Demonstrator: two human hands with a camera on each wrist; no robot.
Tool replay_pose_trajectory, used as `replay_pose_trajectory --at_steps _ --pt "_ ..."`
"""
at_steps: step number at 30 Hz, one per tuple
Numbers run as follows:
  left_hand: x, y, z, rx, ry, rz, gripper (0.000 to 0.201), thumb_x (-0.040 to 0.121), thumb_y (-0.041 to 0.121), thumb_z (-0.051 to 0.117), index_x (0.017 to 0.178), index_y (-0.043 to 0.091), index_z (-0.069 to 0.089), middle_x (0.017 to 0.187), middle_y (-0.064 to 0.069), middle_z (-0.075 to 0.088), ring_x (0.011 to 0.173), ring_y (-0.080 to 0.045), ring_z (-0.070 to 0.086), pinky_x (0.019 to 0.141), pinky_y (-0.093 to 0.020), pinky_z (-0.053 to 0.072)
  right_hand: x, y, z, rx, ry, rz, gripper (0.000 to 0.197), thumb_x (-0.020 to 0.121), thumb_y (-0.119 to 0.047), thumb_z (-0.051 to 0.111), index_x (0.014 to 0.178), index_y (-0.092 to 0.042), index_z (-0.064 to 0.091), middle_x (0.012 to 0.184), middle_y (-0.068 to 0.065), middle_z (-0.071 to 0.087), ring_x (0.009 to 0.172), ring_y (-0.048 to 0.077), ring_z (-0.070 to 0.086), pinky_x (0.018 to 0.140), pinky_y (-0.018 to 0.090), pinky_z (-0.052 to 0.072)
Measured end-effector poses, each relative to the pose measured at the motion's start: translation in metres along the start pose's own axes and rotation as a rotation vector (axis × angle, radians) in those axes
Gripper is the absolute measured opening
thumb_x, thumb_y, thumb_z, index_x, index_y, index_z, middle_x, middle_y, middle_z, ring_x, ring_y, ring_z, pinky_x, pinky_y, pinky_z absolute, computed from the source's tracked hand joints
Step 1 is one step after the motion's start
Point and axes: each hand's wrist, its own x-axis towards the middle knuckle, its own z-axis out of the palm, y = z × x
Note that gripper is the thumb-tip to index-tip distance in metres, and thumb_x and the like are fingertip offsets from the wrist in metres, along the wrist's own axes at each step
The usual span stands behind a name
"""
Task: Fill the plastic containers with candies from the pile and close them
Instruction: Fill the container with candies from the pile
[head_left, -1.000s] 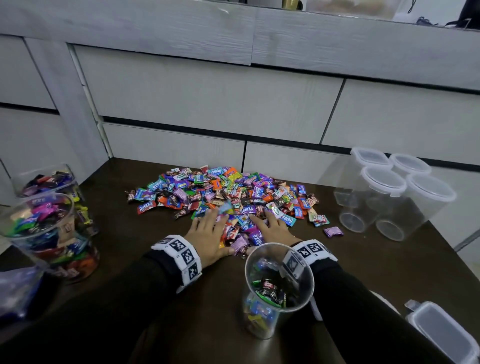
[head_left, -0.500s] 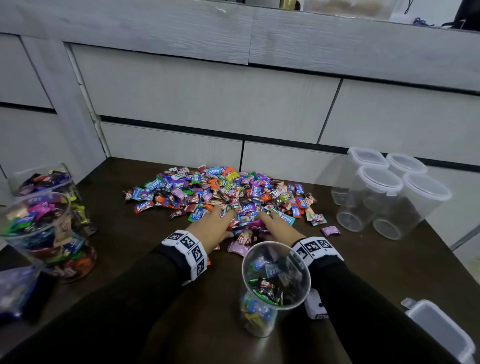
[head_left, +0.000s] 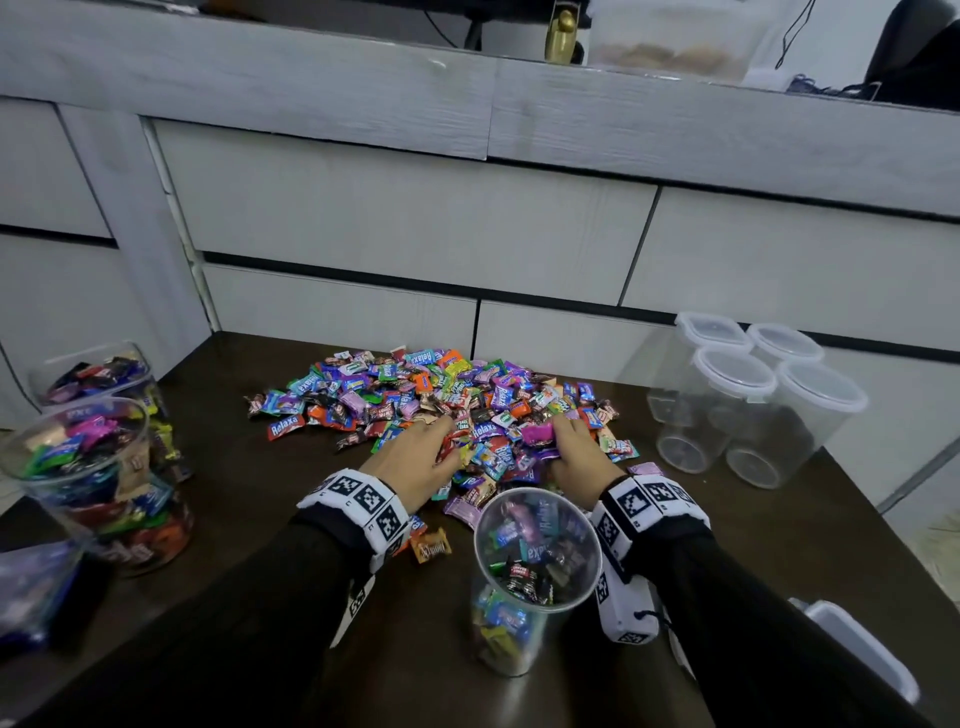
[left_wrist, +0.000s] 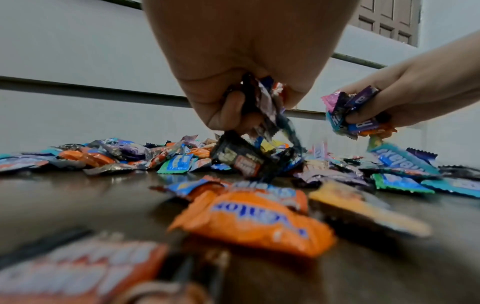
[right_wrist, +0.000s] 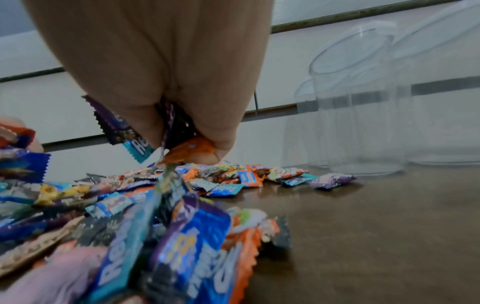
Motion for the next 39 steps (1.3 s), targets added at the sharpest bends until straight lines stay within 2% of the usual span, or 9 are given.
replay_pose_trajectory --at_steps 7,9,12,15,19,23,26,30,39 --pt "-0.007 0.011 -0.023 -0.136 0.145 0.009 0.019 0.102 0.034 0.045 0.109 0.016 0.046 0.094 -0.006 0.058 0.084 -0.025 0.055 0.078 -0.041 0.048 -0.013 0.000 -0.010 0.082 0.060 -0.047 0.021 0.091 0.003 0.045 0.105 -0.012 0.040 0.112 0.012 0.045 0.093 0.017 0.039 0.065 0.018 0.028" --pt "-0.013 0.019 -0.034 -0.210 0.214 0.036 0.021 0.102 0.032 0.045 0.113 0.014 0.048 0.094 -0.006 0.060 0.084 -0.025 0.057 0.077 -0.039 0.048 -0.019 -0.001 -0.012 0.092 0.072 -0.069 0.023 0.090 0.004 0.046 0.105 -0.012 0.041 0.112 0.010 0.045 0.095 0.018 0.041 0.071 0.020 0.029" --pt "-0.024 0.036 -0.051 -0.319 0.304 0.097 0.019 0.102 0.030 0.046 0.111 0.014 0.049 0.079 -0.002 0.054 0.066 -0.015 0.050 0.058 -0.017 0.038 -0.027 -0.003 -0.016 0.126 0.103 -0.083 0.022 0.090 0.003 0.049 0.107 -0.010 0.045 0.108 0.008 0.047 0.099 0.020 0.044 0.082 0.026 0.035" --pt "-0.037 0.056 -0.064 -0.381 0.330 0.168 0.020 0.102 0.030 0.046 0.107 0.011 0.049 0.073 -0.004 0.049 0.061 -0.015 0.044 0.053 -0.020 0.035 -0.037 -0.006 -0.022 0.153 0.113 -0.065 0.020 0.090 0.001 0.050 0.108 -0.008 0.046 0.112 0.011 0.050 0.104 0.025 0.049 0.090 0.035 0.042" --pt "-0.057 0.082 -0.070 -0.450 0.331 0.254 0.017 0.101 0.029 0.049 0.106 0.012 0.050 0.076 -0.001 0.051 0.063 -0.012 0.047 0.061 -0.034 0.045 -0.048 -0.008 -0.031 0.158 0.144 -0.052 0.029 0.089 0.002 0.050 0.117 -0.004 0.047 0.116 0.013 0.051 0.107 0.025 0.049 0.093 0.033 0.041" --pt "-0.074 0.100 -0.059 -0.372 0.335 0.374 0.009 0.099 0.030 0.052 0.101 0.021 0.049 0.089 0.009 0.051 0.076 0.001 0.047 0.067 -0.018 0.037 -0.059 -0.014 -0.036 0.167 0.185 -0.068 0.021 0.086 0.008 0.048 0.105 -0.001 0.048 0.108 0.015 0.051 0.102 0.027 0.048 0.087 0.035 0.041" --pt "-0.085 0.105 -0.046 -0.279 0.275 0.426 0.012 0.099 0.032 0.050 0.109 0.025 0.049 0.101 0.010 0.049 0.088 -0.004 0.051 0.081 -0.027 0.044 -0.068 -0.020 -0.041 0.184 0.194 -0.095 0.022 0.085 0.011 0.048 0.099 -0.006 0.045 0.105 0.015 0.050 0.098 0.027 0.048 0.083 0.033 0.040" --pt "-0.092 0.106 -0.036 -0.117 0.224 0.460 0.025 0.098 0.033 0.050 0.119 0.021 0.051 0.107 0.001 0.050 0.093 -0.021 0.057 0.083 -0.042 0.046 -0.080 -0.027 -0.051 0.170 0.204 -0.160 0.028 0.081 0.012 0.047 0.107 0.003 0.047 0.111 0.021 0.053 0.105 0.029 0.048 0.092 0.037 0.039" --pt "-0.088 0.101 -0.037 0.160 0.201 0.583 0.033 0.092 0.042 0.053 0.113 0.017 0.052 0.098 -0.001 0.059 0.092 -0.019 0.052 0.081 -0.038 0.045 -0.093 -0.038 -0.059 0.187 0.193 -0.202 0.025 0.088 0.006 0.049 0.112 0.004 0.046 0.116 0.020 0.052 0.110 0.031 0.048 0.098 0.041 0.038"
